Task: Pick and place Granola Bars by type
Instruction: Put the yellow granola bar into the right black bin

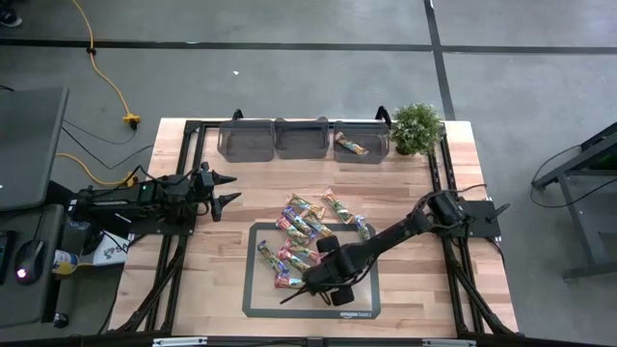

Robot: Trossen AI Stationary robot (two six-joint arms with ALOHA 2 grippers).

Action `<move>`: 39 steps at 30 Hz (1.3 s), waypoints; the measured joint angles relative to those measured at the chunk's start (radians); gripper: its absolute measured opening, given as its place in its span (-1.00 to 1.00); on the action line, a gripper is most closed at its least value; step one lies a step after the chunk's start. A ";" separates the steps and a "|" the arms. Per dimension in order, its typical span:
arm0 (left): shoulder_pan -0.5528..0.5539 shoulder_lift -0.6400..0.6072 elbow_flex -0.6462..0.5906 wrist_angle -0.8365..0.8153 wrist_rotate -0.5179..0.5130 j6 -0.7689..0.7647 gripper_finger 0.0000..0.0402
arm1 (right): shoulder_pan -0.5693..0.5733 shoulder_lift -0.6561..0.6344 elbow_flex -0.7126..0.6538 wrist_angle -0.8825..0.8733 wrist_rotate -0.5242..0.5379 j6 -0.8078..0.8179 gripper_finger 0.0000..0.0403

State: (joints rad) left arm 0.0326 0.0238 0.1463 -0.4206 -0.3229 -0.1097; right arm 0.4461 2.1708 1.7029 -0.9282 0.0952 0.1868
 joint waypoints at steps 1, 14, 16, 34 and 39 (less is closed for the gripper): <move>0.000 0.000 0.000 0.000 0.000 0.000 0.21 | 0.000 0.000 0.013 -0.012 -0.002 0.001 -0.72; 0.000 0.000 0.000 0.000 0.000 0.000 0.21 | -0.038 -0.004 0.286 -0.034 -0.062 0.008 -0.72; 0.000 0.000 0.000 0.000 0.000 0.000 0.21 | -0.053 -0.005 0.343 -0.033 -0.047 0.020 -0.73; 0.000 0.000 0.000 0.000 0.000 0.000 0.21 | -0.228 -0.065 0.614 0.195 0.316 -0.013 -0.77; 0.000 0.000 0.000 0.000 0.000 0.000 0.21 | -0.310 -0.070 0.613 0.197 0.561 0.018 -0.79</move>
State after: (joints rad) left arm 0.0323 0.0235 0.1463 -0.4206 -0.3229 -0.1097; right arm 0.1360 2.1006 2.3157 -0.7314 0.6563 0.2047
